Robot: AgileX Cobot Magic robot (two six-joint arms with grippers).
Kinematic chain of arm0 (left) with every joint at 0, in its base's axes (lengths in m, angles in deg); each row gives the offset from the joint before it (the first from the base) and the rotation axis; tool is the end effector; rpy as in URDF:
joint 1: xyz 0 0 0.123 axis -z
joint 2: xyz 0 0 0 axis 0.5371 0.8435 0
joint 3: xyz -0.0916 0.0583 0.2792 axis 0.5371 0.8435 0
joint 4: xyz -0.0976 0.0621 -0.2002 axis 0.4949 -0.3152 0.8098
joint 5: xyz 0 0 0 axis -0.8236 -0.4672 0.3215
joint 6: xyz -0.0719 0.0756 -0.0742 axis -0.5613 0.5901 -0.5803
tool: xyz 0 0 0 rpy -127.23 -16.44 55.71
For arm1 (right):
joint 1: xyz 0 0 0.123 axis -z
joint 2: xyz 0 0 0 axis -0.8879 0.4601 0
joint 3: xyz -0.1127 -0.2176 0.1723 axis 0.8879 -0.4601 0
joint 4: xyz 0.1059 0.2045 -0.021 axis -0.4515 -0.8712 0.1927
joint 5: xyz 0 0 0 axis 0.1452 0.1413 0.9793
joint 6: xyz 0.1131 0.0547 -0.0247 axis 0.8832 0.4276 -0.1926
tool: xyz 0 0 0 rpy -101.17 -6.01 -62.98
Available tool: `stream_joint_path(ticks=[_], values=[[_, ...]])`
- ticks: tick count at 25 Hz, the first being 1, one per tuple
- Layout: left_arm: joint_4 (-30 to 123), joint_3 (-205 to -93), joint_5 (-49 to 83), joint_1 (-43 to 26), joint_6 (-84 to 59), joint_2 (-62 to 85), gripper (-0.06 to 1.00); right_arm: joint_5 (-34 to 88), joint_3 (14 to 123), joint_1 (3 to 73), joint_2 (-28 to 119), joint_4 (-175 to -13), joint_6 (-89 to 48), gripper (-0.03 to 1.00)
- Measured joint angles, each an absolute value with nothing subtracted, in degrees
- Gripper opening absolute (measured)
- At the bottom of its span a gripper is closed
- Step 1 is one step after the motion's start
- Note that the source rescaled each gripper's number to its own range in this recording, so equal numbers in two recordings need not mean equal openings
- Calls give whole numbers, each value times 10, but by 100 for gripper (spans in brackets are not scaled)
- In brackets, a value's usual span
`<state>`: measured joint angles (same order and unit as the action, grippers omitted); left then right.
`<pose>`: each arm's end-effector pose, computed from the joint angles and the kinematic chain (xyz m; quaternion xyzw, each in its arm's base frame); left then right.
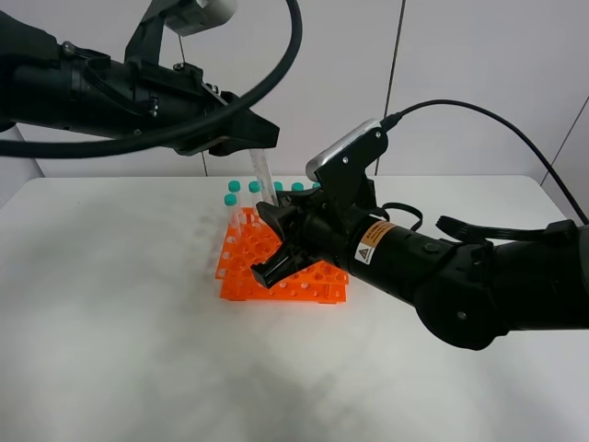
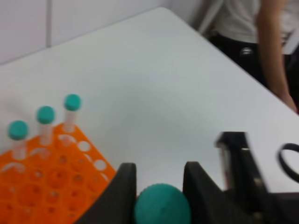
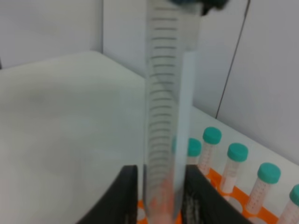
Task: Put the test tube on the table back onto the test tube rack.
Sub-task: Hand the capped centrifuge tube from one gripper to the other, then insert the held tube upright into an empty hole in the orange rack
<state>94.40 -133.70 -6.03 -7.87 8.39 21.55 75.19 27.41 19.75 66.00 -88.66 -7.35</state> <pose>0.2830 -0.1859 0.3365 0.2570 0.8039 -0.2918 0.4500 0.2591 0.2360 0.2333 -0.3230 0.6982 0.1818 0.6124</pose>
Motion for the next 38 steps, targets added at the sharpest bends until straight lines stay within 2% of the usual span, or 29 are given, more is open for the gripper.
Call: stream_joint_path(ticks=[11,13,18,38], values=[[948,-1337,-62,-78,83,216,0,747,274,198,660,-886,-75,43],[948,-1337,-58,-78,83,216,0,747,274,198,660,-886,-77,46],[948,-1337,-48,-78,83,216,0,735,274,198,660,-926,-103,47],[948,-1337,-42,-78,83,216,0,485,274,201,547,-1106,-288,47]])
